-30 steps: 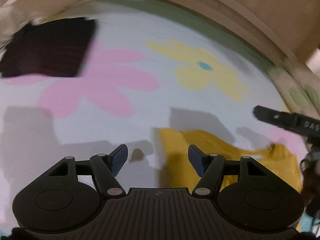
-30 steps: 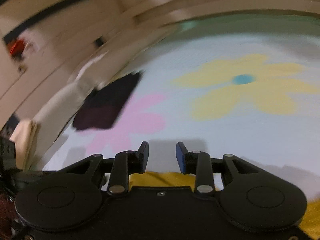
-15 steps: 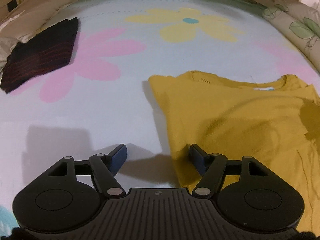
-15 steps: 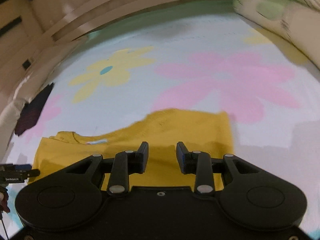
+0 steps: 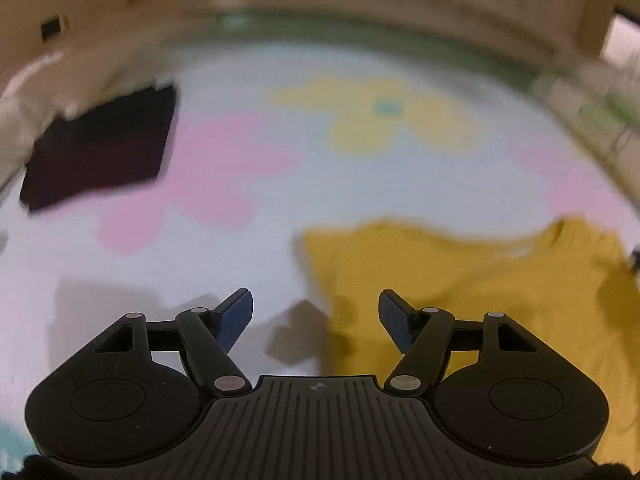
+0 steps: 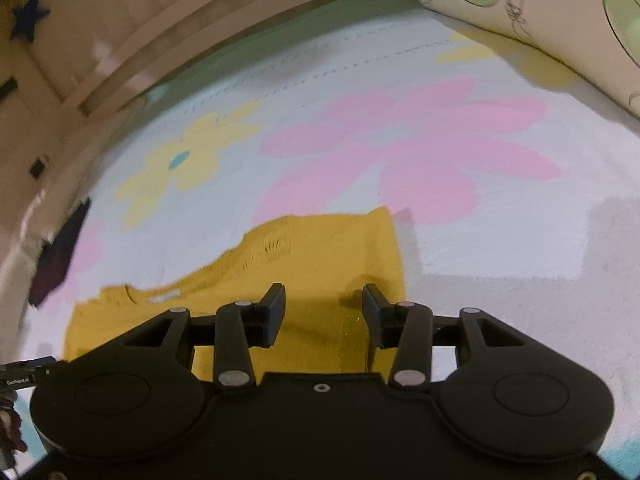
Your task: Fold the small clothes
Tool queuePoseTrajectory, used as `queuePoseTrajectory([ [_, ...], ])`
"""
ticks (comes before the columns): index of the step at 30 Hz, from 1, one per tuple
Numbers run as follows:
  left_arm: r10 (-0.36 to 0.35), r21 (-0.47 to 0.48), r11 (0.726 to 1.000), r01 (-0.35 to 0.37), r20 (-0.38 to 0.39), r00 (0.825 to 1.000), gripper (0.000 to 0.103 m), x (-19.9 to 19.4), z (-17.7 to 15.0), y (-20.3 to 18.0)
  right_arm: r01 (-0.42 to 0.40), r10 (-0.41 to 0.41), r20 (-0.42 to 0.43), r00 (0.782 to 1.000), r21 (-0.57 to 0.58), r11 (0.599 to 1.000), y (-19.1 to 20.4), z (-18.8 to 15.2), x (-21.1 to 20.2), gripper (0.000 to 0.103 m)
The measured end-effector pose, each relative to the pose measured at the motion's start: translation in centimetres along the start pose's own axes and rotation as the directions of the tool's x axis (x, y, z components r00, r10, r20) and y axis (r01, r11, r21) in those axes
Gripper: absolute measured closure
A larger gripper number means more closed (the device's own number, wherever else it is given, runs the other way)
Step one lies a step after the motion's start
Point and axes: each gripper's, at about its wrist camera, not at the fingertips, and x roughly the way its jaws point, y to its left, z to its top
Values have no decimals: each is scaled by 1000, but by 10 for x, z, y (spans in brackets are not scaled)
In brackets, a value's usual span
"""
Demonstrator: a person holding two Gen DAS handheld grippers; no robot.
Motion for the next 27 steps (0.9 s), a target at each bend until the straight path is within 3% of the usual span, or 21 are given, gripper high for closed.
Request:
queuePoseTrajectory([
  [3,-65,15,998,64,7,998,34,5,7,-17,-30,31,-34,999,51,998,-6,3,6,49],
  [9,-53,161,984,78,-151,987,33,46,-20,-49,69,-70,-54,996,-6,998,2,-1,22,49],
  [10,-45,200,977,68,-118,992,32,45,-25,-52,74,-75,-54,996,-12,997,3,-1,23,49],
  [12,-54,190,979,76,-118,992,32,43,-26,-50,68,-69,-58,996,-26,997,5,-4,26,49],
  [14,-76,153,984,95,-128,989,33,42,-25,-43,79,-83,-48,995,-78,994,10,-5,28,58],
  [15,-81,150,984,99,-125,989,32,40,-27,-42,87,-92,-41,995,-101,991,12,-6,28,90],
  [18,-79,176,979,99,-120,990,32,40,-29,-44,59,-56,30,998,-138,989,22,0,17,89],
  [21,-81,168,981,101,-121,989,32,37,-29,-43,96,-73,130,989,-185,978,29,9,6,89],
  [23,-77,172,980,99,-128,989,32,40,-26,-44,112,-98,91,991,-170,979,24,10,14,87],
  [25,-54,172,982,75,-123,991,33,37,-20,-48,147,-142,44,989,-165,975,17,4,25,72],
  [27,-53,160,985,62,-60,997,33,30,-9,-55,178,-175,33,984,-151,972,10,0,28,67],
])
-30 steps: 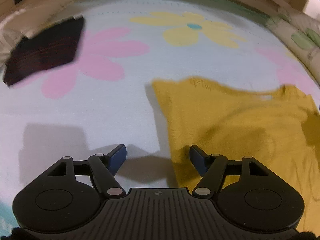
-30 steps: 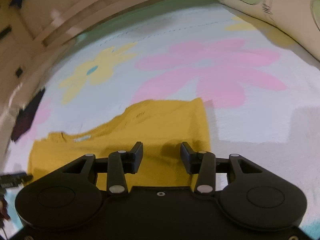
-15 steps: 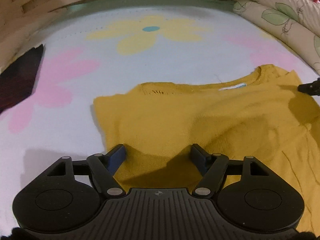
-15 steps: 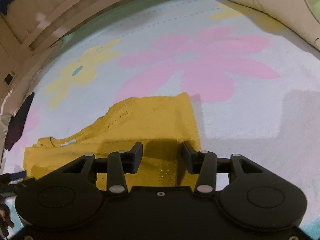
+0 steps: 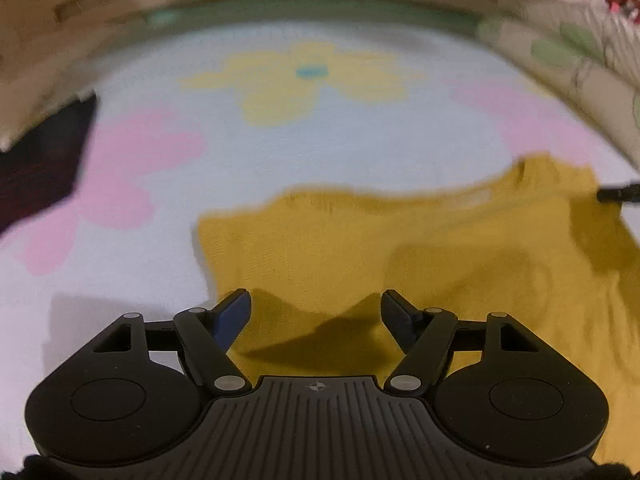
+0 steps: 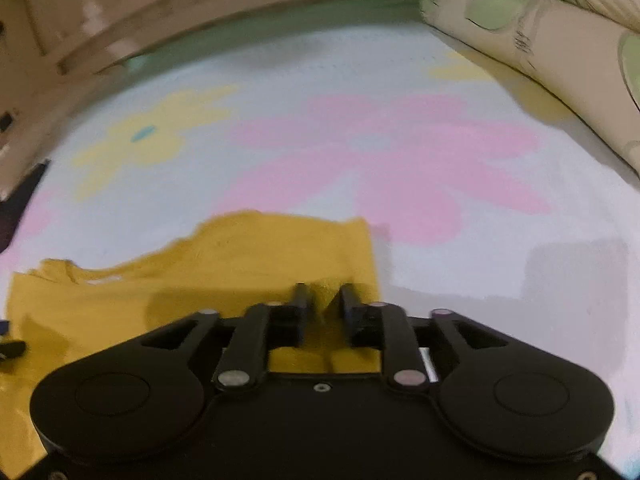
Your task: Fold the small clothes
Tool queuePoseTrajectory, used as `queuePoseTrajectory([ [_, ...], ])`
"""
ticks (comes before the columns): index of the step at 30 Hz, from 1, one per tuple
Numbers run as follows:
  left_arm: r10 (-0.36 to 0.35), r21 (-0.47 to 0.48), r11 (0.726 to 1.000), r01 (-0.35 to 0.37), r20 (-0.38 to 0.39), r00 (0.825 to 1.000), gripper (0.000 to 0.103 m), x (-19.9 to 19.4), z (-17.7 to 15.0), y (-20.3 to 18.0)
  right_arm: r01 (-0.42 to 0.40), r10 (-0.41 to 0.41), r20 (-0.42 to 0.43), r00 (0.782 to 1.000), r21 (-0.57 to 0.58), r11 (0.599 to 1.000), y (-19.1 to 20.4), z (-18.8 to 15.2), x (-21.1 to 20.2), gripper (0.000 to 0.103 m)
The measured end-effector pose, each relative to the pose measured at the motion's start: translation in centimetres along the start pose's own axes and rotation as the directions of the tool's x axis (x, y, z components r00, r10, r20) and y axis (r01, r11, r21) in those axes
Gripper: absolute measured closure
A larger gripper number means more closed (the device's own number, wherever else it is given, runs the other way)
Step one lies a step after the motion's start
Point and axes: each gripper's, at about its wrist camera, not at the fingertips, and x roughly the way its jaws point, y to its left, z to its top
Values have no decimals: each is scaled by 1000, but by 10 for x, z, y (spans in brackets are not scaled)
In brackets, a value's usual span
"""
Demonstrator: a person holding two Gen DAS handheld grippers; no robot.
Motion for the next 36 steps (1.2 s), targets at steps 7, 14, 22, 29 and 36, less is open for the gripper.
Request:
queuePoseTrajectory([
  [7,-110,22,994,110,-12,994,32,24,13,-46,-38,37,111,993,11,999,-4,11,-30,64],
  [14,-198,112,971,211,-121,973,26,31,2,-61,-206,213,13,977,-193,959,40,-1,-35,63],
  [22,-246,100,960,261,-142,959,26,30,0,-52,-266,267,-39,963,-304,915,96,-11,-13,63],
  [29,-234,132,959,253,-140,962,25,22,-7,-53,-196,190,-53,980,-384,902,138,-36,12,59],
  [36,-133,186,970,157,-132,982,24,-5,-20,-56,-184,173,-62,983,-372,910,128,-40,-12,50],
])
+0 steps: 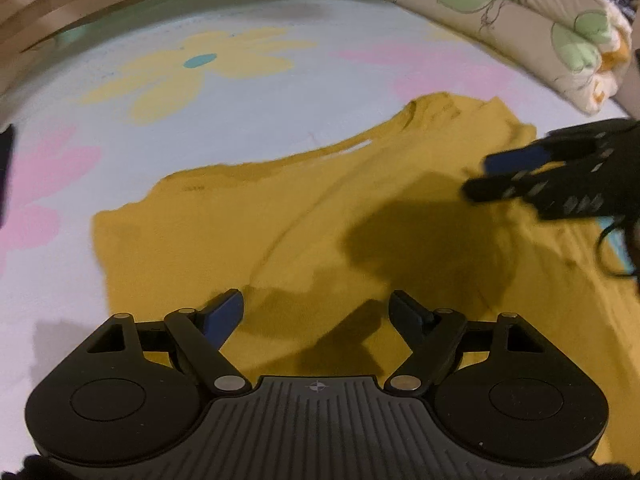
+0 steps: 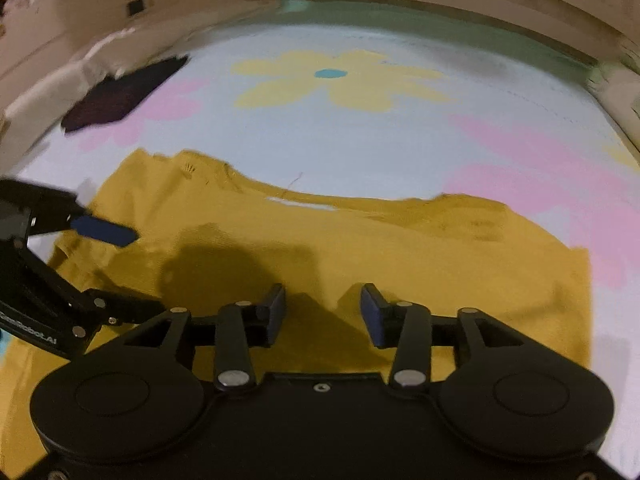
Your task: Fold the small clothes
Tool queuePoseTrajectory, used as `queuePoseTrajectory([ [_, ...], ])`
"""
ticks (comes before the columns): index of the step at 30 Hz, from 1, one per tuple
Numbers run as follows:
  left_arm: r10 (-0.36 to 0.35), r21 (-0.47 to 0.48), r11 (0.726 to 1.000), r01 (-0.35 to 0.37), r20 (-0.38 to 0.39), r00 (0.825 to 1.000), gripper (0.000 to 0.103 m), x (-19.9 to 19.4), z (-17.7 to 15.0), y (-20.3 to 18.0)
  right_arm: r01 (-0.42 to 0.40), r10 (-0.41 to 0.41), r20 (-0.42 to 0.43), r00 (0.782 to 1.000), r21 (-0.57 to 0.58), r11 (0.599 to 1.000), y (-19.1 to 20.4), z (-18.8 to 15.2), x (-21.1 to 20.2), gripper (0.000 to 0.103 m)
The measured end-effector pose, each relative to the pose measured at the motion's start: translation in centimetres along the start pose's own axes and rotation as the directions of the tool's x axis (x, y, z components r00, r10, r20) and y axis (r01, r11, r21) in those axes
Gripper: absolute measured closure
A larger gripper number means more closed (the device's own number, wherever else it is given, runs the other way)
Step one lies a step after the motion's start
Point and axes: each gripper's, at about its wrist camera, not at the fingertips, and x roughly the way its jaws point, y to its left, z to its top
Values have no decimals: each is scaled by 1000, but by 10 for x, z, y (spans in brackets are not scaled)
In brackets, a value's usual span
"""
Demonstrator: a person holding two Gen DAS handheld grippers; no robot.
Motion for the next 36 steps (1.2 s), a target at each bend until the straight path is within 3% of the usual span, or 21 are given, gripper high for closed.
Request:
queuePoseTrajectory([
  [7,-3,-141,990,7,30,1000,24,-53,-28,0,-28,30,-10,999,171,985,-23,-25,-56,38],
  [16,44,-273,962,-11,115,992,13,-118,-89,-19,-37,53,-56,997,258,965,-33,-84,-136,15],
  [22,55,-331,943,-18,103,993,13,-138,-135,-27,-23,60,-101,993,331,944,-43,-124,-167,3],
  [28,62,-348,937,-31,80,995,13,-147,-166,-34,-10,69,-140,988,383,924,-52,-154,-184,0],
  [36,46,-386,922,-16,69,997,13,-157,-192,-39,-21,151,-245,958,464,886,-58,-194,-182,0],
])
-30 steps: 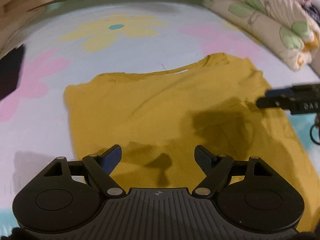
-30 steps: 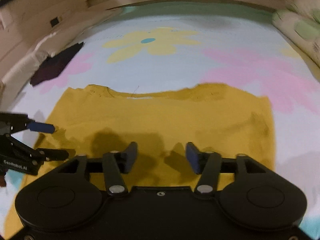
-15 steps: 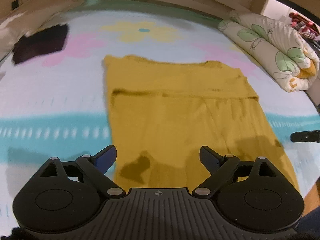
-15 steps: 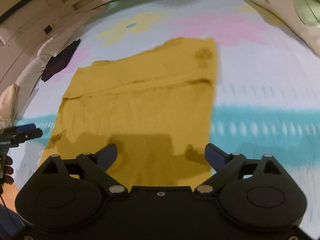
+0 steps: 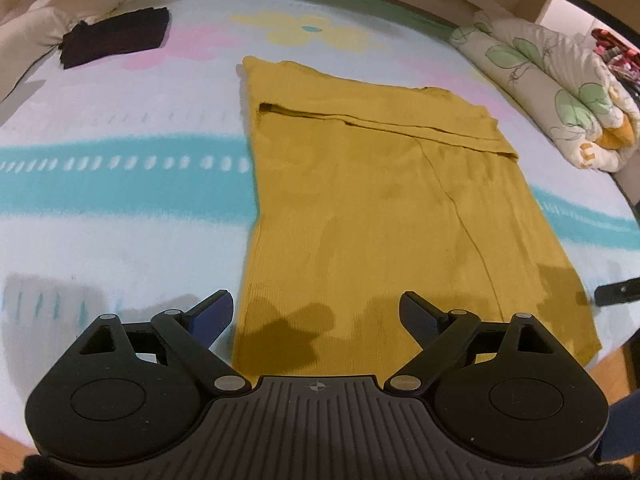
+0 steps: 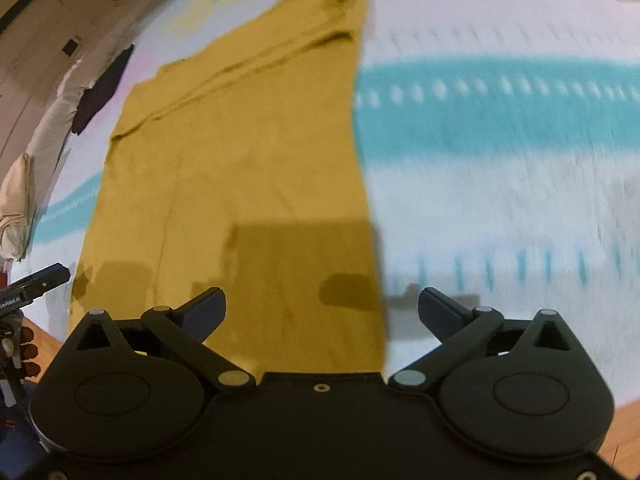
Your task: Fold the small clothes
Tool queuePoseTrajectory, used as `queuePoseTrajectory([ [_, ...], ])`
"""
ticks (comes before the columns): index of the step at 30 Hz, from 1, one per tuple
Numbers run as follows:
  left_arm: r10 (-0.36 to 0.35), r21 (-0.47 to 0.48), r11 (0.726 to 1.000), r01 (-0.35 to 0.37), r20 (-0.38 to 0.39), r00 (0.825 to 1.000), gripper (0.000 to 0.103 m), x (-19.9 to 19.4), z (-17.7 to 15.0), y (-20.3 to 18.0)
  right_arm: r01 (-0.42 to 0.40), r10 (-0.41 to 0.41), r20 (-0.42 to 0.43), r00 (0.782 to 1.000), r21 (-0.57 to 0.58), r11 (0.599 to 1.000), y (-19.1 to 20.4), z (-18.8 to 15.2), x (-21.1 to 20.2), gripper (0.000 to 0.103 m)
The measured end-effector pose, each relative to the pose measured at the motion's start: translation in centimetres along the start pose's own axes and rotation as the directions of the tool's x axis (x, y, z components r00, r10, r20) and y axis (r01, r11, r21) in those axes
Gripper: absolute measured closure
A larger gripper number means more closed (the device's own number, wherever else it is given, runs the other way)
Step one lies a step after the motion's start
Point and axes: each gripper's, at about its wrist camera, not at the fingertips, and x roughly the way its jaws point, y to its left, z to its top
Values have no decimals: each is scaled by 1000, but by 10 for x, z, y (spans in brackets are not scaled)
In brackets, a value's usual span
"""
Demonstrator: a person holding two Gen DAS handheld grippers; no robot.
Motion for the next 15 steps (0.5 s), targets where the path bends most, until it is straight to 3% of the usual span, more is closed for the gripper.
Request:
queuePoseTrajectory([
  [12,51,-18,998,-53,-85,995,12,6,-18,9,-16,15,-66,998,-8,1000,-1,-17,8,0],
  [15,6,-79,997,-14,-101,995,12,9,-19,17,-16,16,-69,997,-6,1000,1,-17,9,0],
])
